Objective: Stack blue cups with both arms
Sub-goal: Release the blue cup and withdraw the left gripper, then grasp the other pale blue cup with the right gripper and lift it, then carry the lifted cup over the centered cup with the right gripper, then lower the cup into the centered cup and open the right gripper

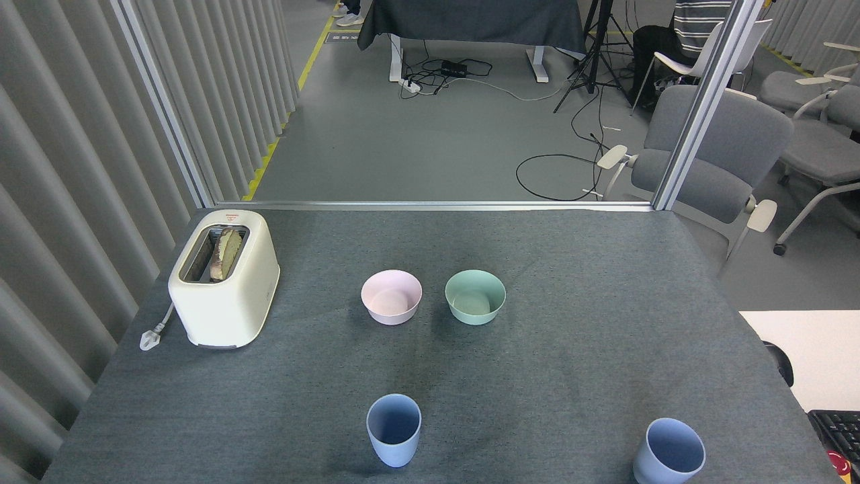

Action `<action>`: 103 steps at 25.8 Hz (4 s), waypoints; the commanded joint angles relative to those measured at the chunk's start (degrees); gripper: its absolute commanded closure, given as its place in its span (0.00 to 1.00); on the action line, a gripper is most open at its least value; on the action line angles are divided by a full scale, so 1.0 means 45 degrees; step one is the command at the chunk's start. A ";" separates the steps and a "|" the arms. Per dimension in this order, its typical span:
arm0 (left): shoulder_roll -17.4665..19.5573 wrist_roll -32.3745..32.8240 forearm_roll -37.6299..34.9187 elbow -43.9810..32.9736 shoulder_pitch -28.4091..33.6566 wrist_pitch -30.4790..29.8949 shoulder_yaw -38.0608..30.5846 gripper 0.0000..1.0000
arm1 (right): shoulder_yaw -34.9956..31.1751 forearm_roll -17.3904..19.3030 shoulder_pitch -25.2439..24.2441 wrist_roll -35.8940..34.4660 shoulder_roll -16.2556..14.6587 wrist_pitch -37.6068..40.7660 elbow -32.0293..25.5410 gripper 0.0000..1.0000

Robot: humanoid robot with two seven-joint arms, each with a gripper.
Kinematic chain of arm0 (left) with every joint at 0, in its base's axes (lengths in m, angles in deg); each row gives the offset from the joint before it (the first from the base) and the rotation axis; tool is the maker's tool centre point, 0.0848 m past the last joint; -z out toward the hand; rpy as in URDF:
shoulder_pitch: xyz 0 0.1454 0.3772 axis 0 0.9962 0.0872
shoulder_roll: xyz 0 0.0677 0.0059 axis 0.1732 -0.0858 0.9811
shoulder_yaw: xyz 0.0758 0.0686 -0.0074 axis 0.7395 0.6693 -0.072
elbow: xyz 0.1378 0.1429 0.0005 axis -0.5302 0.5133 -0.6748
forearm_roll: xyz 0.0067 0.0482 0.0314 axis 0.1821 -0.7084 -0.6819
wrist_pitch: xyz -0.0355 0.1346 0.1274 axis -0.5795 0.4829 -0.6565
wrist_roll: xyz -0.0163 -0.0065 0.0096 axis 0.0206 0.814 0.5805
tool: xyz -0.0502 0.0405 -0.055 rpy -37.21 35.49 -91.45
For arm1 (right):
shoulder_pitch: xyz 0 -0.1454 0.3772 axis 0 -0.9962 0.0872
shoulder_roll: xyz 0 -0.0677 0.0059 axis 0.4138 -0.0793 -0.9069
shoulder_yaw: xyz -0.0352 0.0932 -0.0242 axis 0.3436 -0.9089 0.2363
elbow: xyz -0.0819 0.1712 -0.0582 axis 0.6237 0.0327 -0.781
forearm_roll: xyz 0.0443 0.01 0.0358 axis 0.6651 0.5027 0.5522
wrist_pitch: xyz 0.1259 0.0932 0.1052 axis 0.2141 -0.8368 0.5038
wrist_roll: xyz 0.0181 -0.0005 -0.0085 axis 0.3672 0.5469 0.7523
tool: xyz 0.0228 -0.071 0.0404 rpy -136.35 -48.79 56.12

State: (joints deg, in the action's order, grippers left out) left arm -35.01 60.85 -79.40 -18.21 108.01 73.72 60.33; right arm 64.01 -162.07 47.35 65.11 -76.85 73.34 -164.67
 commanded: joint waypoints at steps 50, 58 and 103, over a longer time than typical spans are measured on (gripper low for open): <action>-0.0059 -0.0019 0.0020 0.0099 -0.0124 0.0659 0.0058 0.00 | 0.8059 -0.1855 0.4652 0.3691 0.2357 -0.1161 -0.0948 0.28; -0.0118 -0.0019 0.0059 0.0099 -0.0182 0.0718 0.0058 0.00 | 0.8156 -0.1835 0.4203 0.3671 0.2631 -0.1102 -0.0929 0.28; -0.0118 -0.0019 0.0059 0.0119 -0.0202 0.0718 0.0038 0.00 | 0.6790 -0.0761 0.4281 0.1894 0.2494 -0.1122 -0.3214 0.00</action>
State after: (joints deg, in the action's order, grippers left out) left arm -35.54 60.77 -79.14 -17.69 107.10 76.96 60.50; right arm 99.31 -166.89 66.99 73.64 -65.10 68.46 -176.83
